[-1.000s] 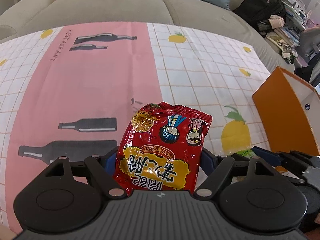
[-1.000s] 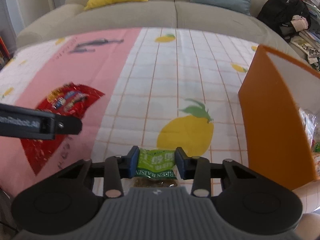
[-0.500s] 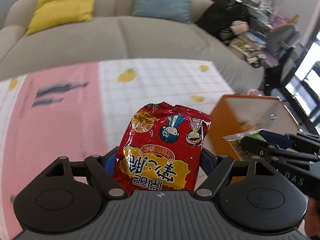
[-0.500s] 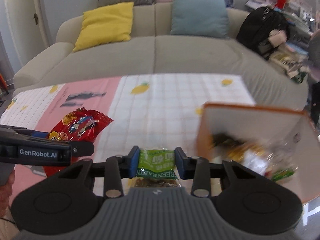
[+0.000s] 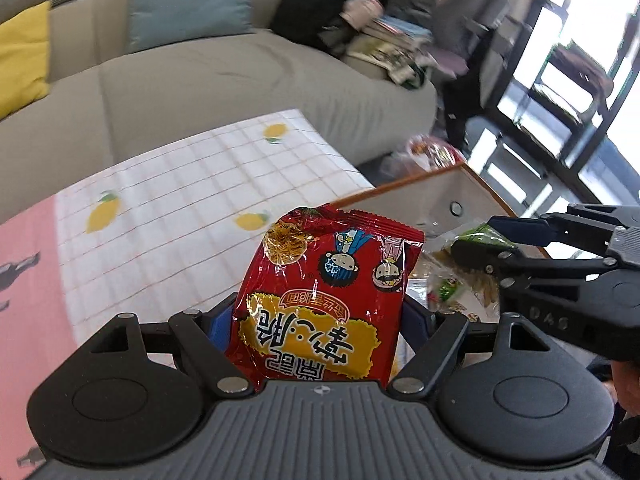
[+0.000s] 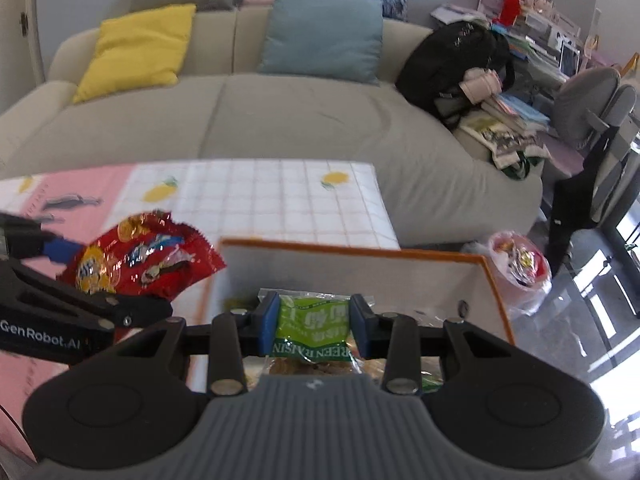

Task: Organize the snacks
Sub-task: 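Lift both held snacks and carry them over the orange box, then lower both snacks into the box and open both tools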

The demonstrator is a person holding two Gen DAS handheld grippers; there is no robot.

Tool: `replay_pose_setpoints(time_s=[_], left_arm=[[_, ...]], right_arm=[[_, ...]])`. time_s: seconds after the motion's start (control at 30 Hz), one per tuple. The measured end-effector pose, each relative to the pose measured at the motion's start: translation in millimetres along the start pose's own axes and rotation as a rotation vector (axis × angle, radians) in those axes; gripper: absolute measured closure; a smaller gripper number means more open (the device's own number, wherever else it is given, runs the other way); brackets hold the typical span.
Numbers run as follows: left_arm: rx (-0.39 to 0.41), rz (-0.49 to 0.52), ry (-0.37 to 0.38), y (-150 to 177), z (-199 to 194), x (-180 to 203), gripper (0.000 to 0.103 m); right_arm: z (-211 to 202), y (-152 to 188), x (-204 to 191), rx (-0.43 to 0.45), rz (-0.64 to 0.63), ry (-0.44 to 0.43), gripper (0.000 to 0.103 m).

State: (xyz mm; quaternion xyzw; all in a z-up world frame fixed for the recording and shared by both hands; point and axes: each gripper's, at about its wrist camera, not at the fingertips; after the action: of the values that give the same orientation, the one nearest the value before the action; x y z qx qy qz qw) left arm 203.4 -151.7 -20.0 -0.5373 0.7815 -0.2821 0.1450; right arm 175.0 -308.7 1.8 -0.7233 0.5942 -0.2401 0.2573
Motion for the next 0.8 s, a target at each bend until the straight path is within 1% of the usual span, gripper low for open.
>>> replay_pose_setpoints(time_s=[0.23,0.43,0.6,0.8], left_arm=[[-0.027,0.133,0.022,-18.9,28.8,42.7,0.011],[-0.098,0.220,0.020,-24.0,63.4,66.9,0.011],[-0.154,0.273,-0.003,-21.5,92.6,75.3,0.011],[-0.193,0.345,-0.070,-18.9,116.0,84.1,0.011]], right_arm=[[24.9,17.9,38.2,-0.082,-0.019,0.053,0.067],[50.0,30.4,60.1,-0.142,-0.022,0.070,0.067],[69.4,39.5,65.0,-0.181,-0.059,0.070,0.067],[87.7,41.7,65.6,-0.214,-0.120,0.061,0.067]])
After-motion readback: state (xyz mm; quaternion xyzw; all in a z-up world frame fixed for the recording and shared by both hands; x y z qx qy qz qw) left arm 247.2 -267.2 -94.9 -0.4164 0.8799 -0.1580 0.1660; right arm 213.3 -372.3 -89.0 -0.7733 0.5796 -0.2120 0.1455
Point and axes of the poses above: each gripper's, at about its wrist camera, not at the fingertips, and z roughly the way its jaws point, x to its right, y to its underside, and after that the axes turned 7 degrees about -y, right-handed
